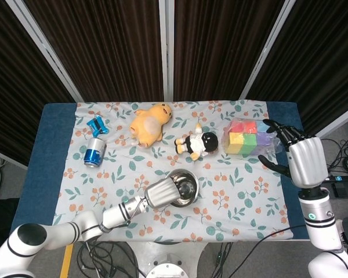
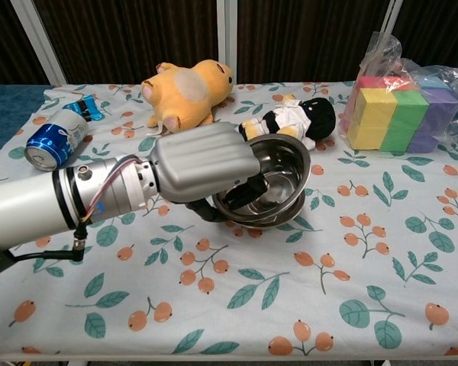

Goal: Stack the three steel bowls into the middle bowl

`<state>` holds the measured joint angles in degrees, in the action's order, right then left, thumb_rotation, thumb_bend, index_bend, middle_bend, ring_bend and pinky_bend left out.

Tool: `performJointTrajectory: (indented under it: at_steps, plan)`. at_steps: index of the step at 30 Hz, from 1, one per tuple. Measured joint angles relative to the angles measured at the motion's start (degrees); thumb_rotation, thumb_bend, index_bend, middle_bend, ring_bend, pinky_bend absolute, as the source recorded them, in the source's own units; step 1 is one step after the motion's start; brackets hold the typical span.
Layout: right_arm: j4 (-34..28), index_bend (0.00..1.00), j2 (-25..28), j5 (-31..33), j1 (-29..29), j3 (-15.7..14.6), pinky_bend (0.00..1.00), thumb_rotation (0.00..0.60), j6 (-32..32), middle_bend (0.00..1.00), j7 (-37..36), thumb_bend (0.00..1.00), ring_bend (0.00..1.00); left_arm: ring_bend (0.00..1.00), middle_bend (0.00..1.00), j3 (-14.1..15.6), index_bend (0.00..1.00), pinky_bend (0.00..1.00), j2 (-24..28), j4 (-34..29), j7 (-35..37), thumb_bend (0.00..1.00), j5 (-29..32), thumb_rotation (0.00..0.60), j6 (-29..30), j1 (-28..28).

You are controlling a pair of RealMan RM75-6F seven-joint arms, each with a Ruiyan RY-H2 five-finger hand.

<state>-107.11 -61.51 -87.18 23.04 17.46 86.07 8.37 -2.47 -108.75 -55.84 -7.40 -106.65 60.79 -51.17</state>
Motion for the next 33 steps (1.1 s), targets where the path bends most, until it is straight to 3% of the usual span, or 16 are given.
performJointTrajectory:
  at_steps: [3, 5, 11, 17, 20, 24, 29, 33]
  plan:
    - [0.6, 0.23, 0.3, 0.2, -0.3, 0.0, 0.65, 0.6, 0.0, 0.42, -1.1, 0.0, 0.46, 0.62, 0.62, 0.6, 0.48, 0.74, -0.7, 3.0, 1.4, 0.21, -0.2, 0.6, 0.8, -0.8]
    - [1.3, 0.23, 0.4, 0.5, -0.3, -0.1, 0.65, 0.6, -0.1, 0.42, -1.9, 0.0, 0.46, 0.58, 0.58, 1.2, 0.44, 0.72, -0.7, 4.0, 2.7, 0.19, -0.3, 0.6, 1.5, -1.2]
    - [1.9, 0.23, 0.1, 0.3, -0.3, -0.2, 0.65, 0.6, -0.2, 0.42, -2.7, 0.0, 0.46, 0.54, 0.54, 1.7, 0.42, 0.69, 2.4, 3.1, 2.8, 0.17, -0.4, 0.6, 3.8, -1.8]
    - [2.0, 0.23, -0.2, -0.7, -0.7, -1.4, 0.65, 0.6, -0.2, 0.42, -2.6, 0.0, 0.46, 0.5, 0.5, 0.3, 0.42, 0.66, 9.4, -4.3, -2.1, 0.16, 3.2, 0.6, 4.5, 0.1]
    - [2.7, 0.23, -0.6, -1.5, -1.1, -2.6, 0.64, 0.6, -0.4, 0.41, -2.7, 0.0, 0.44, 0.39, 0.43, -0.1, 0.41, 0.56, 14.0, -10.4, -5.3, 0.15, 7.9, 0.6, 4.9, 3.8]
    - [4.5, 0.23, -1.1, -3.6, -1.8, -5.4, 0.49, 0.6, -1.0, 0.35, -3.1, 0.0, 0.28, 0.24, 0.32, 0.1, 0.33, 0.4, 20.7, -19.7, -7.8, 0.12, 16.4, 0.6, 6.8, 12.1]
    - [10.2, 0.2, -3.6, -6.4, -3.7, -10.3, 0.26, 0.6, -1.6, 0.17, -1.7, 0.04, 0.05, 0.21, 0.29, 2.2, 0.29, 0.35, 25.7, -25.5, -6.7, 0.11, 21.3, 0.6, 13.5, 22.6]
    - [15.4, 0.14, -7.7, -5.8, -6.1, -13.6, 0.19, 0.6, -2.6, 0.11, 1.7, 0.09, 0.0, 0.21, 0.29, 4.0, 0.29, 0.35, 28.0, -26.4, -2.9, 0.11, 23.2, 0.6, 20.3, 29.9]
